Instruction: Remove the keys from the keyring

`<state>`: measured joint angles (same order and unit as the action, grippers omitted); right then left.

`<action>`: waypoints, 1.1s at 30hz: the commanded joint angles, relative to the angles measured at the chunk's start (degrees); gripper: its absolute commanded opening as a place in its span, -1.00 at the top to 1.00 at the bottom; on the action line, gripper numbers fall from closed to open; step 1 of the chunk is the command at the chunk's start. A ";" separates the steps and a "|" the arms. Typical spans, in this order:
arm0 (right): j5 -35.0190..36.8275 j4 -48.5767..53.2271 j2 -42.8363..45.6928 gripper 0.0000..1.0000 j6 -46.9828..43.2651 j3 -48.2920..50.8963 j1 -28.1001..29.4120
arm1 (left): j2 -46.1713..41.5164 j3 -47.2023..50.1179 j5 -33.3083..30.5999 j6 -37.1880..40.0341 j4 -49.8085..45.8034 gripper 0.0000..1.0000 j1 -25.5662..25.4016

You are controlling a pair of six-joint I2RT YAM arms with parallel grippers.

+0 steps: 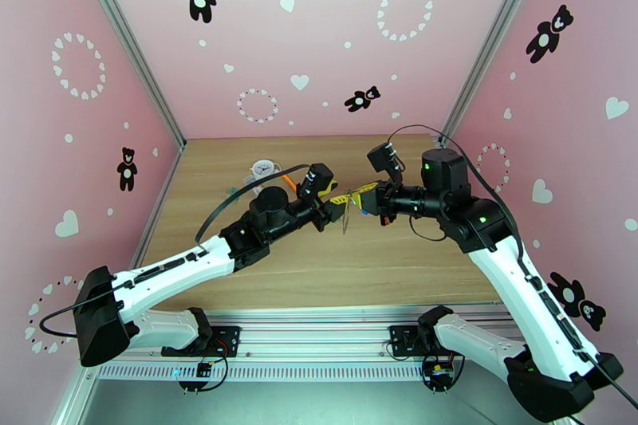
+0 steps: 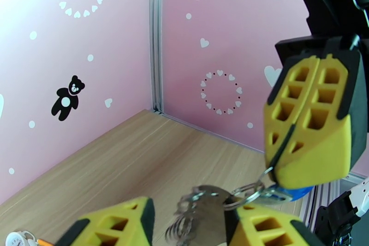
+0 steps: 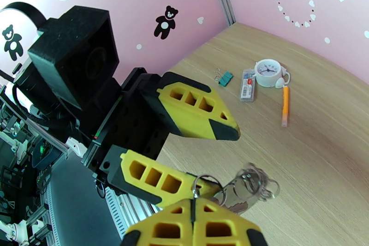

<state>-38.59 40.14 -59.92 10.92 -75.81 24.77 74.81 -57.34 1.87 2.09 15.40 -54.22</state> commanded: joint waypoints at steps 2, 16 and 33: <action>-1.13 -0.66 1.15 1.00 -0.06 -0.08 0.38 | 0.64 -0.68 -1.04 0.42 0.46 0.08 -0.18; -1.79 -1.47 0.27 1.00 0.36 0.22 0.45 | 1.65 -0.70 4.02 2.88 2.67 0.08 -0.18; -0.26 -0.15 0.04 1.00 -0.11 -0.21 0.46 | 0.63 -0.57 3.72 7.47 2.85 0.25 -0.96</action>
<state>-38.63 40.21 -59.94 10.92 -75.81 24.80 75.88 -57.28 6.63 7.53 17.12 -54.33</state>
